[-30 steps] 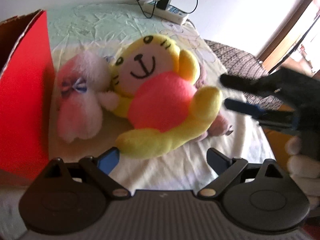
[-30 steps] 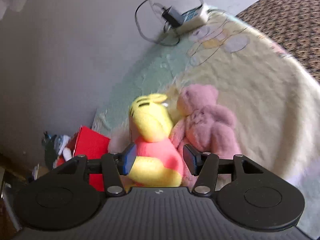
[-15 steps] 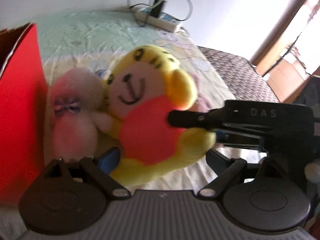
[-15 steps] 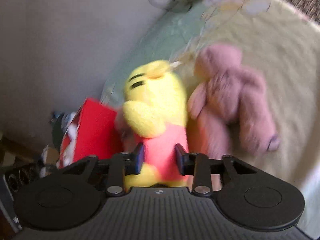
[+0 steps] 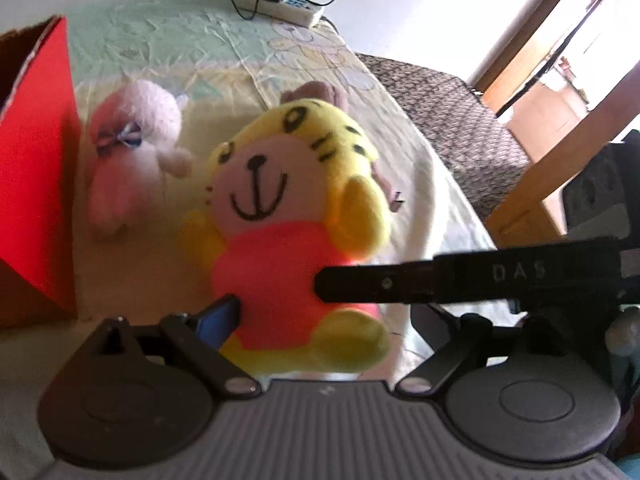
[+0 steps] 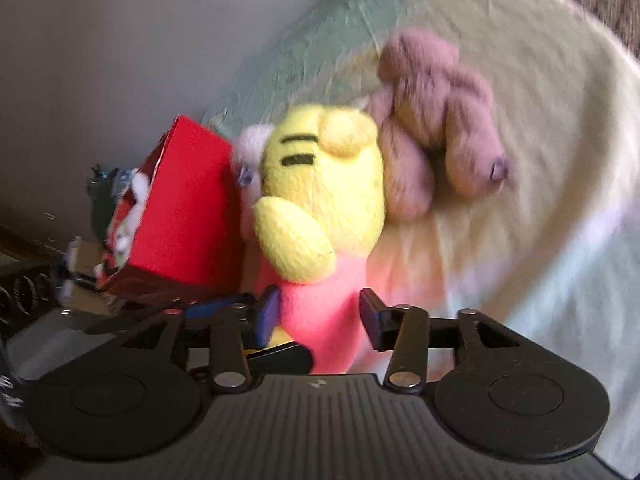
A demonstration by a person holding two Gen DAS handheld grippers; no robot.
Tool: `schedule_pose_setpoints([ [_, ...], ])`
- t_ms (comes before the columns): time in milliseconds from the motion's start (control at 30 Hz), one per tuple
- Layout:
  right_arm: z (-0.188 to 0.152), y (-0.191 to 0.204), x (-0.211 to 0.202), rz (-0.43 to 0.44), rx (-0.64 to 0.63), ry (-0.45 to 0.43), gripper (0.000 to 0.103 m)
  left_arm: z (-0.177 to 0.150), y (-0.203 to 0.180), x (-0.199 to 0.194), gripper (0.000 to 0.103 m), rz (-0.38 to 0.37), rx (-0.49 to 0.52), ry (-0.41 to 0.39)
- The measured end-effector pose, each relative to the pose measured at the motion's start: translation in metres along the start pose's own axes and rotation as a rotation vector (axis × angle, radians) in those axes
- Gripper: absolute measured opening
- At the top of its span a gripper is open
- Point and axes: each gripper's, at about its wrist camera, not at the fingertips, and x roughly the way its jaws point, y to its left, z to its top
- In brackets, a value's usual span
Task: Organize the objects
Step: 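Lift the yellow tiger plush off the bed with the right gripper, then carry the tiger plush with the right gripper and lower it into the red box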
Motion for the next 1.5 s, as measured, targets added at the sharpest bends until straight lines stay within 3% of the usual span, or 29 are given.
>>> schedule_pose_setpoints([
  [200, 0.015, -0.007, 0.024, 0.034, 0.041, 0.000, 0.066, 0.019, 0.007, 0.014, 0.096, 0.081, -0.008, -0.023],
  [300, 0.015, -0.008, 0.026, 0.069, 0.079, 0.020, 0.057, 0.025, 0.009, 0.033, 0.089, 0.089, -0.016, 0.012],
  [400, 0.012, 0.000, 0.018, 0.070, 0.018, 0.031, 0.052, 0.023, 0.007, 0.033, 0.088, 0.105, -0.012, 0.007],
  [633, -0.002, 0.023, -0.007, 0.090, -0.103, 0.024, 0.051, 0.013, -0.007, 0.019, 0.084, 0.087, -0.003, 0.009],
  [833, -0.003, 0.047, -0.018, 0.132, -0.173, -0.010, 0.051, 0.003, -0.020, -0.012, 0.084, 0.131, 0.026, -0.061],
  [1033, -0.004, 0.089, -0.027, 0.145, -0.259, -0.105, 0.051, 0.001, -0.016, -0.055, 0.084, 0.134, 0.049, -0.154],
  [1267, -0.001, 0.147, -0.017, 0.158, -0.286, -0.214, 0.051, 0.009, 0.012, -0.107, 0.084, 0.110, 0.097, -0.259],
  [1500, 0.005, 0.208, 0.015, 0.116, -0.336, -0.263, 0.051, 0.017, 0.060, -0.156, 0.084, 0.101, 0.132, -0.352],
])
